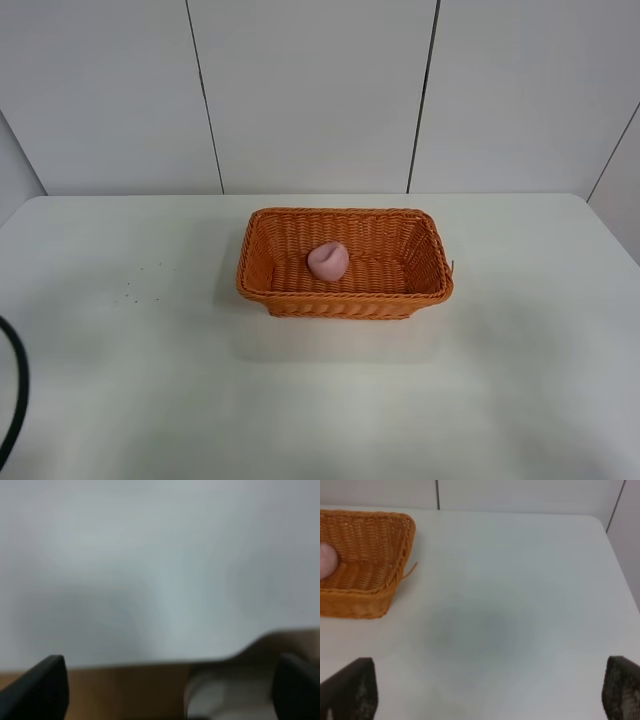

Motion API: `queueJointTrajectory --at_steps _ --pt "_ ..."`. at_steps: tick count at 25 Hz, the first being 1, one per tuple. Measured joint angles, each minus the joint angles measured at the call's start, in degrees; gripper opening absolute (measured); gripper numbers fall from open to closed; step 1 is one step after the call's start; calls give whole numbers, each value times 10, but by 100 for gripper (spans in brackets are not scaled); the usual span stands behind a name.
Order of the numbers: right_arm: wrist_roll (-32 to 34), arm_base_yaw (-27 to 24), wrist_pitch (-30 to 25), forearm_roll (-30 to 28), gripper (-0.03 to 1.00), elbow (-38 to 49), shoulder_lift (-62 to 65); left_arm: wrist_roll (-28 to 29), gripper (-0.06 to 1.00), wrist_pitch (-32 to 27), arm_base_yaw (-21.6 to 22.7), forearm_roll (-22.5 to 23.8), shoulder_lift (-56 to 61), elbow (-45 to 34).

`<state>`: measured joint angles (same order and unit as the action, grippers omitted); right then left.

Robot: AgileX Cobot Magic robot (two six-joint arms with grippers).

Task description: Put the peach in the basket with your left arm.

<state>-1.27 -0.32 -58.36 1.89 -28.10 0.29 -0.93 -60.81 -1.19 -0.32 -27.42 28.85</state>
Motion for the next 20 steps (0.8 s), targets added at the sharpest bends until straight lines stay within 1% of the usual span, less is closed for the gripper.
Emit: queueJointTrajectory --at_steps 7,11,15,20 --pt "0 0 0 0 69 0 0 0 84 4 0 -2 164 0" --pt "0 0 0 0 69 0 0 0 84 4 0 -2 228 0" --pt "0 0 0 0 69 0 0 0 84 3 0 -2 269 0" --pt "1 0 0 0 69 0 0 0 84 3 0 -2 276 0"
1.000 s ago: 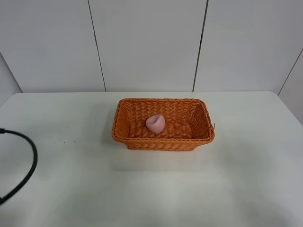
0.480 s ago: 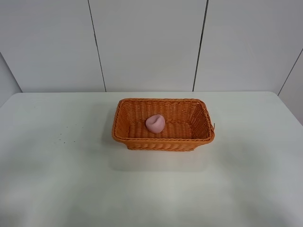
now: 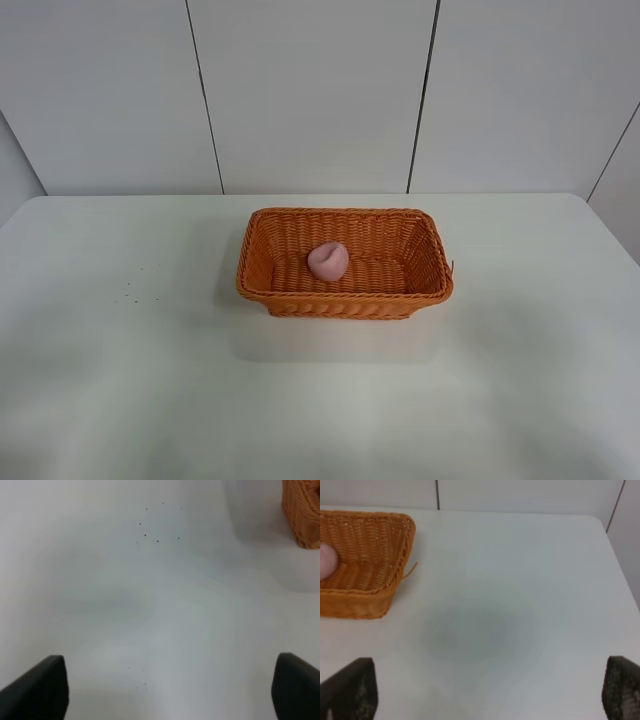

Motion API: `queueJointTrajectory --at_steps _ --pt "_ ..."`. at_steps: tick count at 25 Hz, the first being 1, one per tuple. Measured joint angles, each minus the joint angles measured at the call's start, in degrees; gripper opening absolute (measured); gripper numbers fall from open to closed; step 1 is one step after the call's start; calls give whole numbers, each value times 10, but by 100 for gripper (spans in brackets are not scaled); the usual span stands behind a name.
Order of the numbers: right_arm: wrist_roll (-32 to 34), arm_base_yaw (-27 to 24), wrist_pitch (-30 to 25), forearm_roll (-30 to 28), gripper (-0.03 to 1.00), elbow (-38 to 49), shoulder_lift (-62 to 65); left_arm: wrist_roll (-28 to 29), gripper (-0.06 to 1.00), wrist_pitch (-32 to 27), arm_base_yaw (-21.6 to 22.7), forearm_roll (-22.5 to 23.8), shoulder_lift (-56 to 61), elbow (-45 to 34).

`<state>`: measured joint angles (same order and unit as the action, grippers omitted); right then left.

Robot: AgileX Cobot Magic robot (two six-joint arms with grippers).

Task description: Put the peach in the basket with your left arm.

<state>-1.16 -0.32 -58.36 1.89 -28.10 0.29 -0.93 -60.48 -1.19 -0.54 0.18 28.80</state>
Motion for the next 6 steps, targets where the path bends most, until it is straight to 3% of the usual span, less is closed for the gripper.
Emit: queueJointTrajectory --at_steps 6 --pt "0 0 0 0 69 0 0 0 84 0 0 0 0 0"
